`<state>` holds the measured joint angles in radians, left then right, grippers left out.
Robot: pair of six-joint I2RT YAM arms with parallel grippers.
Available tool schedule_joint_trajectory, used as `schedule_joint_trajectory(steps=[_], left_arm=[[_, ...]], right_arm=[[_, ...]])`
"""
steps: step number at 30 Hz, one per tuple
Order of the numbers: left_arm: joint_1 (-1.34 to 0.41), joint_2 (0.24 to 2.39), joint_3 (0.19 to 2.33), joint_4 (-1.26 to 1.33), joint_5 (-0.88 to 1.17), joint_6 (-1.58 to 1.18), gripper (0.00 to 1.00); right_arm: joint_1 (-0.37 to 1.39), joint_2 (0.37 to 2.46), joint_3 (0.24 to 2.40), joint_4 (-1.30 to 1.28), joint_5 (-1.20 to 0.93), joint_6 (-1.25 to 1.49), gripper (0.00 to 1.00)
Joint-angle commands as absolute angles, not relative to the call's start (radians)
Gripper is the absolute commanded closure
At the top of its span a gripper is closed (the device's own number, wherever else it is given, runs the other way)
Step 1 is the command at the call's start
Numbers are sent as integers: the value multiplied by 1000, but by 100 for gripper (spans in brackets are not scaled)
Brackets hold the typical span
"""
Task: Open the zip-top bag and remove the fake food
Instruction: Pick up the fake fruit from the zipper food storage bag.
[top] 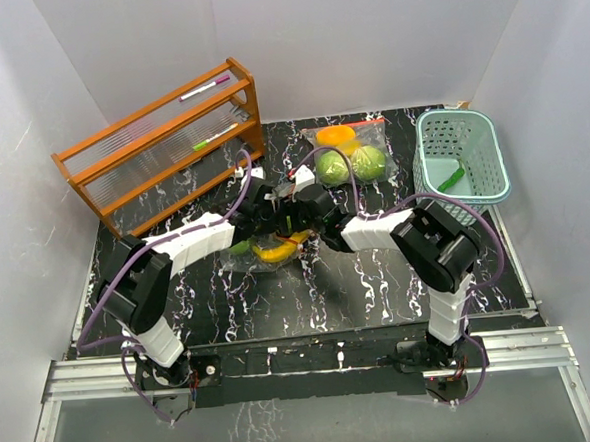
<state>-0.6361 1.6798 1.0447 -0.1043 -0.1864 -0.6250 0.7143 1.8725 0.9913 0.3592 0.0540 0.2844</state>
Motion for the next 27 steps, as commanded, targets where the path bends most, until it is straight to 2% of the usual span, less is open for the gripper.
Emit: schedule_joint_trajectory(steps=[1,5,7,16,23,27], left_arm=[[-634,1617,1026,-93,-177,-631,100],[-632,1623,1022,-94,-175,-633,100],[-631,1623,1020,-93,-176,-633,100],[-610,1642,1016,-106,-163,-639,100],[-594,1640,1000,-84,-138,-643,100],[-594,1645,999,-75,-124,-641,100]], right_arm=[[740,1933,1027,346,128,253,32],[740,1923,1016,341,163,270,48],[741,1905,1017,328,171,275,53],[696,1713,1001,274,175,281,54],[554,1432,928,258,110,259,54],[376,1305,929,201,110,229,54]])
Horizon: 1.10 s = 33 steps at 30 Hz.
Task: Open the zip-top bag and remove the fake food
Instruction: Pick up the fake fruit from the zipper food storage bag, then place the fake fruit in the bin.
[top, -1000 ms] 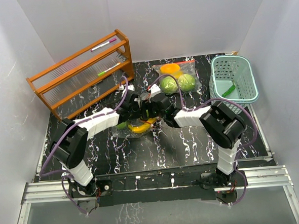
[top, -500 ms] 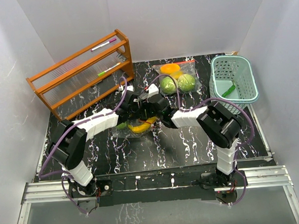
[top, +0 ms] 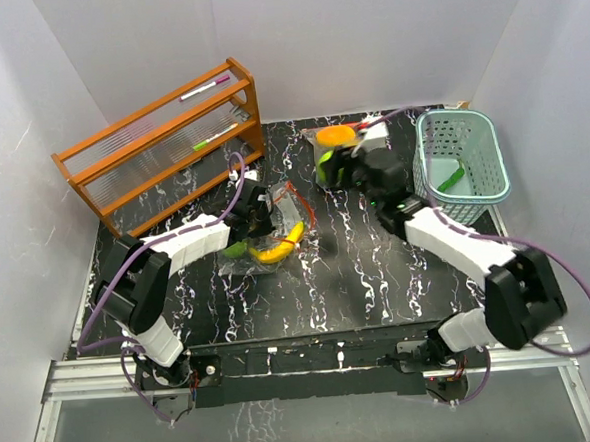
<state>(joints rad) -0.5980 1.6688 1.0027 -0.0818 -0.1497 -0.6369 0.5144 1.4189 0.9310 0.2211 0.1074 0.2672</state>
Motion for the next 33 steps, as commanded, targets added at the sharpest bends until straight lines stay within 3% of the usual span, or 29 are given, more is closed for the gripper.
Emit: schedule_joint_trajectory(steps=[1,6,13,17,20,22,30,33], left_arm=[[-594,1647,998,-71,-117,-642,100],[-594,1646,1000,-63,-106,-636,100],[-594,1644,991,-57,-106,-630,100],[-595,1654,999,-59,-99,-630,100],[-593,1651,1011,-65,-99,-634,100],[-592,1646,1010,-62,-98,-632,100],[-592,1628,992,-64,-97,-619,100],[-593,1632,996,-61,-96,-619,100]], right_arm=[[318,1275,936,186,113,226,54],[65,1199,961,135,136,216,54],[-79,1204,931,54,283,240,54],[-83,1208,913,46,320,238,46],[-83,1196,918,41,373,236,21],[-84,1186,924,40,382,247,12],[-65,1130,885,42,50,281,14],[120,1118,854,70,50,239,18]])
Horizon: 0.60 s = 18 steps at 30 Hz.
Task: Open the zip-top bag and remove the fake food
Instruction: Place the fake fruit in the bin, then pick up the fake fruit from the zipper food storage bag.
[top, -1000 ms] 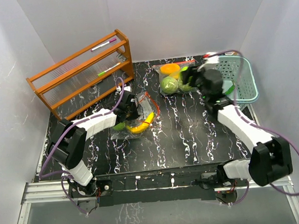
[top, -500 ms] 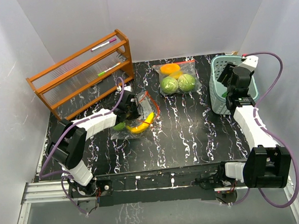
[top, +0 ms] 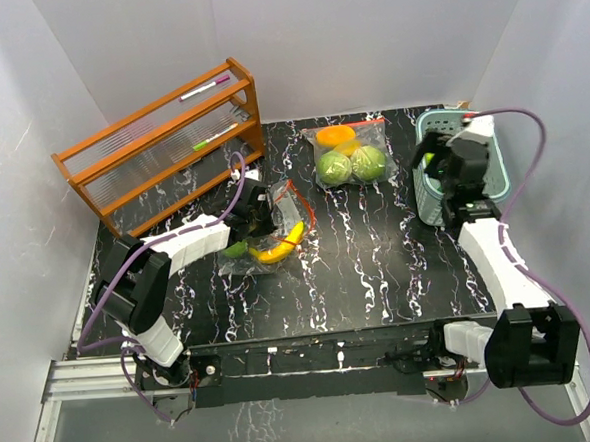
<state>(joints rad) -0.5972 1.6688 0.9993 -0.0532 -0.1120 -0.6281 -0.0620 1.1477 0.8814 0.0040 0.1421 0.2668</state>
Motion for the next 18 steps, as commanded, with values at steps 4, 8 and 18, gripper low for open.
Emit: schedule_joint_trajectory(steps=[4,8,18], left_arm=[[-593,1647,1002,-57,-80,-623,100],[-592,1650,988,-47,-74,-629,100],[-592,1645,947,-45,-82,-632,100]], right_arm=[[383,1182,863,57,149,211,25],[560,1262,822,128,114,305,33],[807,1606,879,199,109,463,40]])
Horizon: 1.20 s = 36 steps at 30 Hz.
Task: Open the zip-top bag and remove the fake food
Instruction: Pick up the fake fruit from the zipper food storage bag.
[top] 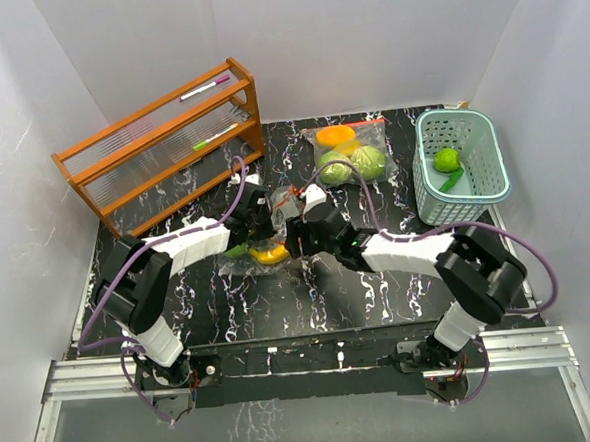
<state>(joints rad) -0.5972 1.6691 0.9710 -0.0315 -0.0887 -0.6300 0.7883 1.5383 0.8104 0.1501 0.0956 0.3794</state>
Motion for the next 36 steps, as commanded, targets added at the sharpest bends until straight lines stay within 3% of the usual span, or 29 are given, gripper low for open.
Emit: schedule_joint_trajectory(steps=[1,10,17,21,25,30,36], left_arm=[[-592,1639,938,-46,-90,-633,100],[-592,1625,851,-2,-71,-658,100],[-594,1632,838,-1,-72,-651,100],[-592,1623,832,0,-76,-645,100],[-592,1625,830,-1,-80,-642,100],[-592,1626,835,7,-66,-645,100],[-592,1607,840,-8,-73,-639,100]], right_arm=[[810,1629,891,177,119,476,40],[826,1675,919,124,201,490,37],[826,1680,970,133,268,547,43],[824,1675,958,148,273,603,32],[820,1616,908,217,288,618,30],[798,1660,914,205,276,630,40],[798,1792,920,229,225,680,45]])
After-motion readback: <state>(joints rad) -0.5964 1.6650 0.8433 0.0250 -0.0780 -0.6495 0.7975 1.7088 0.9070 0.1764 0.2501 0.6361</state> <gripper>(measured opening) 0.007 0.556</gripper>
